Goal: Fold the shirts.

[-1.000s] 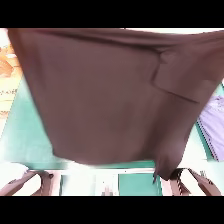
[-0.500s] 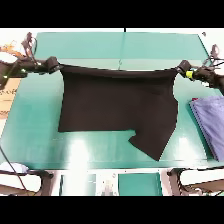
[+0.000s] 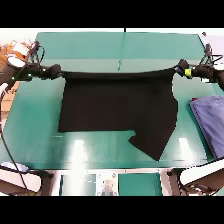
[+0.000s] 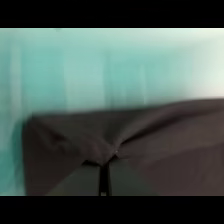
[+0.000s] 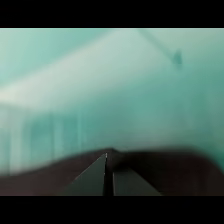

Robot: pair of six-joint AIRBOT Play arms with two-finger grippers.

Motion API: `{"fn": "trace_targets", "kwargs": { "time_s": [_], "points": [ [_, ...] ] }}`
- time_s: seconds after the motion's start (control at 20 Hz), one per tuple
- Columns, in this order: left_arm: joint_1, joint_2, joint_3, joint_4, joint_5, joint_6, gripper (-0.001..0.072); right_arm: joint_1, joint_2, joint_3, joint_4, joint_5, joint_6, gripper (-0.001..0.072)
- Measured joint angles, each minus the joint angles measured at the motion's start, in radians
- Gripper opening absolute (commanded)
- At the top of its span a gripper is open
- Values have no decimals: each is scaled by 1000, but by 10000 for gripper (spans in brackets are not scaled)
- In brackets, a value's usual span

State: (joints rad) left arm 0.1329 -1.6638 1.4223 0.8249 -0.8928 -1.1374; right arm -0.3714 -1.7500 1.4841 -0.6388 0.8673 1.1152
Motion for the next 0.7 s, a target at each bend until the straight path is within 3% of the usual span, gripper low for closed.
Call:
{"fn": "trace_targets", "kwargs": {
  "time_s": [0.2, 0.5, 0.55, 0.6, 0.65, 0.7],
  "points": [
    [0, -2, -38, 129, -102, -63, 24, -23, 24, -98, -90, 101, 8, 19],
    [-1, -2, -100, 170, -105, -84, 27, -30, 43, -211, -184, 132, 23, 34],
    [-1, -2, -104, 166, -98, -84, 225, -30, 44, -215, -186, 131, 25, 215],
    [-1, -2, -107, 159, -96, -84, 592, -32, 44, -213, -191, 132, 26, 300],
    [0, -2, -109, 153, -99, -85, 638, -37, 45, -201, -194, 146, 31, 296],
    [1, -2, -108, 146, -113, -88, 638, -44, 46, -180, -198, 171, 46, 295]
  ]
}}
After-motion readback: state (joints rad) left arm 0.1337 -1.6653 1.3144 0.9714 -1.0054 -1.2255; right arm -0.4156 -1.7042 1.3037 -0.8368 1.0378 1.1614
